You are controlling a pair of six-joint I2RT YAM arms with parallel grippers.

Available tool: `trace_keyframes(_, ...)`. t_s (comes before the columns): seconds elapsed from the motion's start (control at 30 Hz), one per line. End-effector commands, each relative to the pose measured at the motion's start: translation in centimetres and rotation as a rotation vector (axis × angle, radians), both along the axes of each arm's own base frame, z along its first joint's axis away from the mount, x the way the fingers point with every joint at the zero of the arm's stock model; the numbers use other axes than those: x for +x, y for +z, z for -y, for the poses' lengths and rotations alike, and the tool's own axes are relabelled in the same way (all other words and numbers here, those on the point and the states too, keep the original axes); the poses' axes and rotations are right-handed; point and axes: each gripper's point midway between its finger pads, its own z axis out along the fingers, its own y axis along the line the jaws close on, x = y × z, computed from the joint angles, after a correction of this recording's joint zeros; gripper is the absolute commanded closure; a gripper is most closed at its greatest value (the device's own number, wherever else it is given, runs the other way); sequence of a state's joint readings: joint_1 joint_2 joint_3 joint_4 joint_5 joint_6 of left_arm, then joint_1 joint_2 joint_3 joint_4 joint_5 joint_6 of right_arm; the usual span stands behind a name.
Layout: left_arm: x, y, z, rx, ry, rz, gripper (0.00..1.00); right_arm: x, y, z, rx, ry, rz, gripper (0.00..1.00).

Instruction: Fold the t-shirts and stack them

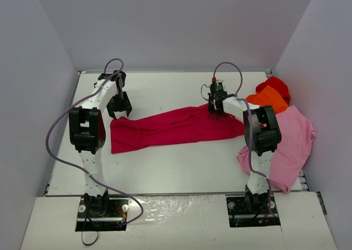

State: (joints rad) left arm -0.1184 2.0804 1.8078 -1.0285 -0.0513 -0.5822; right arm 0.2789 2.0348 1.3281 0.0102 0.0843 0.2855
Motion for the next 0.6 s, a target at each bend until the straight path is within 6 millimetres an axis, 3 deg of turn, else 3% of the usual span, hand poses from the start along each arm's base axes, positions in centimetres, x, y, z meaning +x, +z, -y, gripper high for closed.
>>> trace_keyframes(0.0,2.7,0.7,0.4,0.0,-0.012,0.036,0.45,-3.6,0.5,1.4,-0.061,-0.004,-0.069,1.0)
trace_keyframes(0.17,4.3,-0.4,0.8,-0.01,-0.017,0.034,0.46,-4.2,-0.1,1.8,-0.08,-0.001,-0.085,1.0)
trace_keyframes(0.3,3.5,-1.5,0.8,-0.009,-0.024,-0.004,0.47,-4.0,-0.2,1.7,-0.076,0.002,-0.089,1.0)
trace_keyframes(0.37,2.9,-1.3,0.9,-0.017,-0.028,0.0,0.52,-4.0,-0.6,1.7,-0.079,0.002,-0.096,1.0)
trace_keyframes(0.47,1.4,-1.5,0.9,-0.028,-0.029,-0.013,0.67,-4.2,-1.4,1.8,-0.083,0.004,-0.115,1.0)
trace_keyframes(0.57,0.2,-0.5,1.1,-0.045,-0.027,0.004,0.98,-4.5,-2.2,1.8,-0.084,0.005,-0.134,1.0)
